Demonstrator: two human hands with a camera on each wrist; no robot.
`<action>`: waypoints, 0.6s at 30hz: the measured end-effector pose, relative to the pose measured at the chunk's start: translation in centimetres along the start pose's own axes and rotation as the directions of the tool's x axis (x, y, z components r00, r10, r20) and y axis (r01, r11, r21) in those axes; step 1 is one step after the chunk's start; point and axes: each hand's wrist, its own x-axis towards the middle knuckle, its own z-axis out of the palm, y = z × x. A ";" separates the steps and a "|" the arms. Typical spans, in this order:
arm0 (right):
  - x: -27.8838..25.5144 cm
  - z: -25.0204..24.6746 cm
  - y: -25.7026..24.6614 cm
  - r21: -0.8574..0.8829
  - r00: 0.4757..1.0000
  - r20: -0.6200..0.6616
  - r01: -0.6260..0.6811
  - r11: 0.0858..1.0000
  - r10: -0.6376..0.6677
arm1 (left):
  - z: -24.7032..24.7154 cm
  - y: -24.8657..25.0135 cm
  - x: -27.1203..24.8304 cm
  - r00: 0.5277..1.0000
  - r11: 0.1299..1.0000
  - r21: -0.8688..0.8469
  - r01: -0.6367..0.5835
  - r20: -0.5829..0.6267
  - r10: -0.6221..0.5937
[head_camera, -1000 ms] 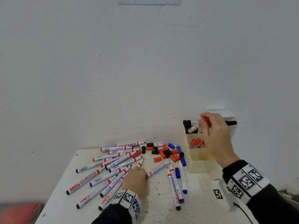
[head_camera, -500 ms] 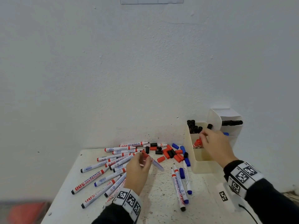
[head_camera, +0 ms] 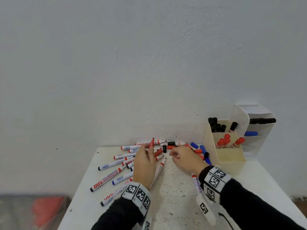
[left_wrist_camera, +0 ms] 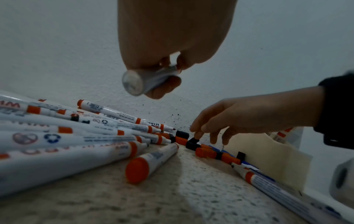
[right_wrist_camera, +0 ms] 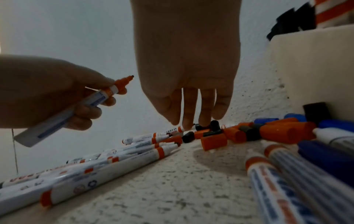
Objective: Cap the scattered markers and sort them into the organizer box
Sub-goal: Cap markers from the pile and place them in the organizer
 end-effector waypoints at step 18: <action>7.4 2.7 -1.4 -0.528 0.978 0.134 0.205 0.824 -0.157 | -0.1 -2.2 2.3 0.992 0.984 0.168 0.065 0.092 -0.081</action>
